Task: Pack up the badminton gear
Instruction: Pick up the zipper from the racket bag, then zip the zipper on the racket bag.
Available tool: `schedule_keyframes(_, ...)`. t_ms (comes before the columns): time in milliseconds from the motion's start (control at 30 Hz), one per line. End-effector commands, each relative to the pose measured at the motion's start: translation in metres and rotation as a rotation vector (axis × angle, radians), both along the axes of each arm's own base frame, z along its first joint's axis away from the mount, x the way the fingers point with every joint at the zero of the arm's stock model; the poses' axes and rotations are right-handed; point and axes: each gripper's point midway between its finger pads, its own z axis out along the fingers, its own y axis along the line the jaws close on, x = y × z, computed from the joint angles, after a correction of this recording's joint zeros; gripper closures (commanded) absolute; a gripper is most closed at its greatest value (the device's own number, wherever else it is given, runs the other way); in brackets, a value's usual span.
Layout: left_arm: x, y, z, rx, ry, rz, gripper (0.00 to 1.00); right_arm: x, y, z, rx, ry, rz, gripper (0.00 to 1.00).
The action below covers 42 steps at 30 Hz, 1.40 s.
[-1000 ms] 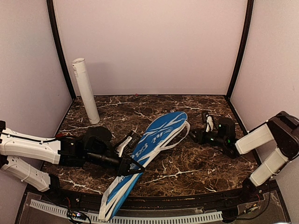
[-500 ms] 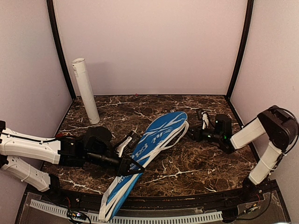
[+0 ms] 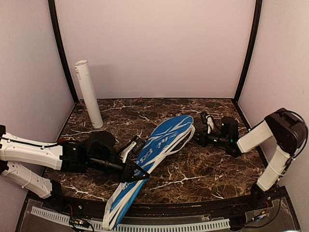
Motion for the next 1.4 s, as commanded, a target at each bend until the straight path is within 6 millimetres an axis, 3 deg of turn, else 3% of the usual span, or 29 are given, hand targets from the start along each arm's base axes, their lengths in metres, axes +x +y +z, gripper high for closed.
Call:
schedule_keyframes(0, -0.003, -0.002, 0.028, -0.081, -0.033, -0.021, 1.0, 0.009, -0.001, 0.013, -0.024, -0.081, -0.01, 0.77)
schedule_keyframes(200, -0.004, -0.002, 0.028, -0.081, -0.028, -0.023, 1.0, 0.013, -0.003, 0.015, -0.066, -0.116, -0.008, 0.85)
schedule_keyframes(400, -0.002, -0.002, 0.026, -0.074, -0.029, -0.012, 1.0, 0.011, -0.001, 0.017, -0.081, -0.131, 0.015, 1.0)
schedule_keyframes(567, 0.003, -0.002, 0.026, -0.073, -0.042, 0.01, 1.0, -0.001, 0.0, 0.019, -0.069, -0.12, 0.042, 1.0)
schedule_keyframes(633, 0.004, -0.004, 0.026, -0.078, -0.045, 0.015, 1.0, -0.01, 0.004, 0.029, -0.063, -0.136, 0.057, 1.0)
schedule_keyframes(1033, 0.008, -0.027, 0.023, -0.102, -0.042, -0.017, 1.0, -0.096, 0.05, 0.015, -0.147, -0.054, 0.228, 1.0)
schedule_keyframes(1300, 0.012, -0.04, 0.013, -0.087, -0.032, -0.032, 1.0, -0.163, 0.071, 0.019, -0.109, 0.019, 0.31, 1.0)
schedule_keyframes(1367, 0.012, -0.046, 0.016, -0.091, -0.036, -0.055, 0.9, -0.169, 0.069, 0.015, -0.104, 0.04, 0.287, 1.0)
